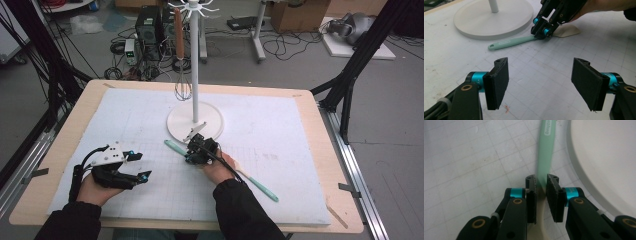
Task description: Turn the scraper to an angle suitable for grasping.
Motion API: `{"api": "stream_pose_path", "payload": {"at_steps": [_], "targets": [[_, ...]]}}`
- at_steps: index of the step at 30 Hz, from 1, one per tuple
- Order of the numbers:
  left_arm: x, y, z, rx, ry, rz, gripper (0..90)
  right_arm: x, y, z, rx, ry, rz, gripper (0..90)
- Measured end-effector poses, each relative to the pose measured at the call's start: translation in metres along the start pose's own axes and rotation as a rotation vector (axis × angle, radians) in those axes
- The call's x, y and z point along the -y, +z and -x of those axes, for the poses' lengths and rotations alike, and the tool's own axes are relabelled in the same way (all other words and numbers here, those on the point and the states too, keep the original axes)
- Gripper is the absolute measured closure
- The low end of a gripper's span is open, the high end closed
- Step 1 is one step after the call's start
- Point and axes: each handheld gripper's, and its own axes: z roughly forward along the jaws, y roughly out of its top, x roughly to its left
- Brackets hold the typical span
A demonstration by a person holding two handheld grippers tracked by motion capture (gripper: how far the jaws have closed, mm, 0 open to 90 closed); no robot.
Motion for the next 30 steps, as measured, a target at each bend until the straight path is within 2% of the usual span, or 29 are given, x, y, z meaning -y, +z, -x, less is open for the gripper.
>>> {"api": "stream_pose_path", "payload": {"at_steps": [5, 9, 11, 18, 30], "targets": [[0.000, -0.001, -0.001, -0.001, -0.006, 0.006, 30.8, 0.001, 0.000, 0.004, -0.019, 0.008, 0.011, 80.3], [0.000, -0.002, -0.001, -0.003, -0.001, 0.004, 30.8, 0.001, 0.000, 0.004, -0.022, -0.009, 0.012, 80.8], [0.000, -0.002, -0.001, -0.004, -0.005, 0.007, 30.8, 0.001, -0.001, 0.005, -0.033, 0.003, 0.011, 80.9], [0.000, -0.003, -0.002, -0.004, -0.007, 0.009, 30.8, 0.000, -0.004, 0.003, -0.053, -0.018, 0.017, 81.0], [-0.002, -0.006, -0.003, -0.006, -0.024, 0.039, 30.8, -0.002, -0.024, -0.001, -0.094, -0.048, 0.101, 80.9]]}}
